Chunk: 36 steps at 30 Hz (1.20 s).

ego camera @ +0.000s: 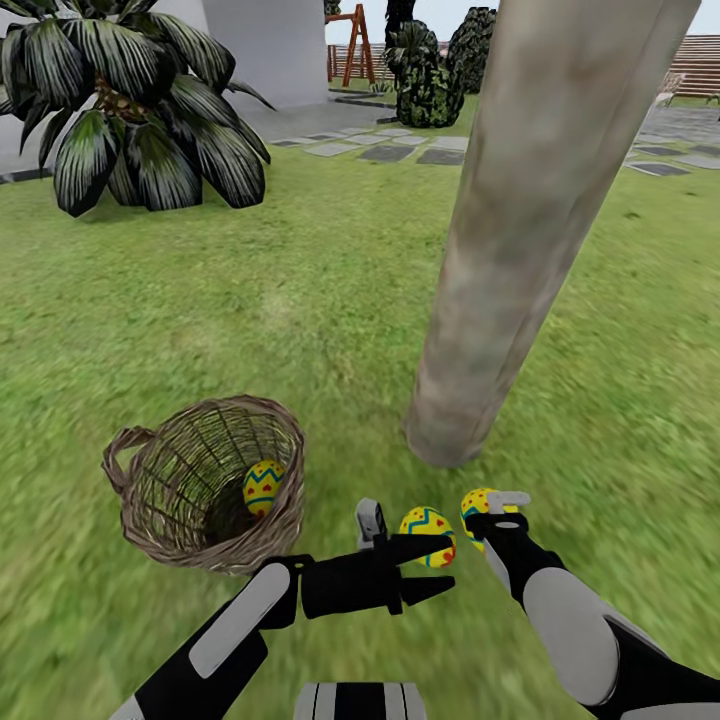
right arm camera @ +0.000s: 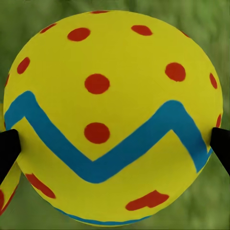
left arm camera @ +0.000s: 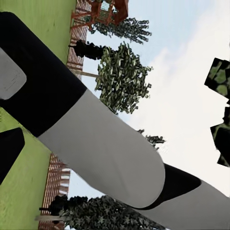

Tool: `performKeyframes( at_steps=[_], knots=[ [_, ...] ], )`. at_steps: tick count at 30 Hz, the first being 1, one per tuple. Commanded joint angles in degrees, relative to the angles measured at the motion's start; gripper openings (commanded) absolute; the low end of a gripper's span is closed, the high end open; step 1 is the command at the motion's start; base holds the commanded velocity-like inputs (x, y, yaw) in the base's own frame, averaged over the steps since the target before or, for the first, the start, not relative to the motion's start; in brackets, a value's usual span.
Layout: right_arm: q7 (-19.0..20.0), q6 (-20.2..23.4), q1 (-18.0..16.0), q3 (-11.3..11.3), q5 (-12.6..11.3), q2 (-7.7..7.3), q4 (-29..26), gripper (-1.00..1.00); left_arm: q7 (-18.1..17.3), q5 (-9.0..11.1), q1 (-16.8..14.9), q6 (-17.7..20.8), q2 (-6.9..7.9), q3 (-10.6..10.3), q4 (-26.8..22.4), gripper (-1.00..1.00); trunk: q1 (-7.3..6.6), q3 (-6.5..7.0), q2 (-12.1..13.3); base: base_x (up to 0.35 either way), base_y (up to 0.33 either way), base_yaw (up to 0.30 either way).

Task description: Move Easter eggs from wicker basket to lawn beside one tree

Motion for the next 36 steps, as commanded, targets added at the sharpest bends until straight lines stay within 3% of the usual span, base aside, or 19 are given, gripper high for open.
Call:
performKeyframes(
  at_steps=[1, 4, 16, 21, 36],
  knots=[
    [-0.12, 0.34, -0.05, -0.16, 0.44, 0.05, -0.07, -1.0, -0.32, -0.01, -0.08, 0.02, 0.04, -0.09, 0.21, 1.0, -0.01, -0.04, -0.02, 0.003, -0.002, 0.0],
    [-0.12, 0.33, -0.06, -0.15, 0.44, 0.12, -0.09, -1.0, -0.47, 0.05, -0.07, 0.02, 0.07, -0.08, 0.29, 1.0, -0.01, -0.04, -0.02, 0.001, 0.0, 0.0],
    [-0.11, 0.55, -0.22, 0.02, 1.01, 0.13, -1.02, -1.0, -0.34, 0.06, -0.07, 0.02, 0.04, -0.07, 0.34, 1.0, 0.25, -2.25, -0.15, 0.0, 0.0, 0.0],
    [-0.21, 2.82, -4.11, 0.11, 1.26, -0.14, 3.32, -1.0, -0.34, 0.06, -0.06, 0.02, 0.04, -0.08, 0.34, 1.0, 0.3, -2.7, -0.18, 0.0, 0.0, 0.0],
    [-0.09, 0.78, -4.22, 0.11, 1.32, 0.13, 1.94, -1.0, -0.34, 0.06, -0.07, 0.02, 0.04, -0.06, 0.34, 1.0, 0.53, -4.69, -0.3, 0.0, 0.0, 0.0]
  ],
)
